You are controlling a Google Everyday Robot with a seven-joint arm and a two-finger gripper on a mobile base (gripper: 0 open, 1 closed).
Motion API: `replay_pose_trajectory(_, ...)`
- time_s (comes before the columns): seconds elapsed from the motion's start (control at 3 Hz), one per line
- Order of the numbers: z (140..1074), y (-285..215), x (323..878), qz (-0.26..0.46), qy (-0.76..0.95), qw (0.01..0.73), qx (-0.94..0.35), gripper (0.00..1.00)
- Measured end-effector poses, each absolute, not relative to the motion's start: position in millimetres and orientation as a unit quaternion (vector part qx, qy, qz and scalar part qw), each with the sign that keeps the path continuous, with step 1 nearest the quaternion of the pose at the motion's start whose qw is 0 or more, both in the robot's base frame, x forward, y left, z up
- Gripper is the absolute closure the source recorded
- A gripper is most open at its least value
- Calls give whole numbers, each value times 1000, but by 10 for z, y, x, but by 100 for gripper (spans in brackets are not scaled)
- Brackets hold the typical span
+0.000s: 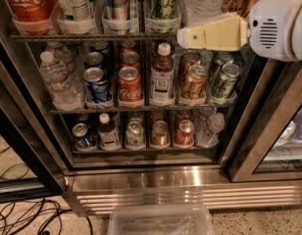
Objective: Pick water bottle from top shelf of fridge
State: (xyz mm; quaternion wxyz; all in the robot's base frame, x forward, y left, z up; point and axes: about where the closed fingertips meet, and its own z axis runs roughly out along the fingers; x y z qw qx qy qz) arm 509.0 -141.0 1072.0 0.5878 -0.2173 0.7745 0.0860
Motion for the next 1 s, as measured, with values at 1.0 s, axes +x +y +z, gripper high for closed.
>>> replay_pose_trajectory(1.0,10754,-1113,5154,97,747,619,-222,4)
